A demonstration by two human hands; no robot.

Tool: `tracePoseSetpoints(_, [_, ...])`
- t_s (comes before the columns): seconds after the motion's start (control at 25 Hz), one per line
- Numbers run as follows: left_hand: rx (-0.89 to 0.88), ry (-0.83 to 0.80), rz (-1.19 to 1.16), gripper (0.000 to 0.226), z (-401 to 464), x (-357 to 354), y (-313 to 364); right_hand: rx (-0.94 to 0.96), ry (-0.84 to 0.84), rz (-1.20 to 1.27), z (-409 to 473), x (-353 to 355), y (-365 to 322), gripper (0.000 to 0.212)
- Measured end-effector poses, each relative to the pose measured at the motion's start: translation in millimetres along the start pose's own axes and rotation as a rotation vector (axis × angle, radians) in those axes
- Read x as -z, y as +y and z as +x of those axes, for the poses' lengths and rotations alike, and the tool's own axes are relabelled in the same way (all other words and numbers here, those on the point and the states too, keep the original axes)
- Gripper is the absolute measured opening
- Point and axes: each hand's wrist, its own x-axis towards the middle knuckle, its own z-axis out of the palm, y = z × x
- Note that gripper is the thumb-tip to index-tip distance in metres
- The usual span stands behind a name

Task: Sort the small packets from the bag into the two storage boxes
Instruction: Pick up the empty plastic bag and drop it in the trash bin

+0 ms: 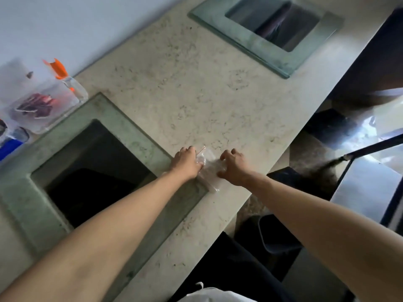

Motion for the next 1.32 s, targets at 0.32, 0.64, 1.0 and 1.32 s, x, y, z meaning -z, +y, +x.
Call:
tracePoseSetpoints(0.32, [0.088, -0.021, -0.488, 0.010, 2, -11, 3, -0.052, 0.076, 0.336, -6, -11, 9, 0.014])
tracePoseSetpoints(0.64, [-0.162, -0.328, -0.712, 0.010, -41, -36, 79, -0.396, 0.356, 1.239, -125, -11, 99, 0.036])
tracePoseSetpoints(1.0, [-0.183, -0.549, -0.369, 0.018, -52, -253, 215, -0.877, 0.584, 1.384, -195, -118, 287, 0.032])
tracePoseSetpoints(1.32, [-0.093, -0.616, -0.141, 0.010, 62, -517, 186, -1.108, 0.444, 1.344, -103, -320, 445, 0.028])
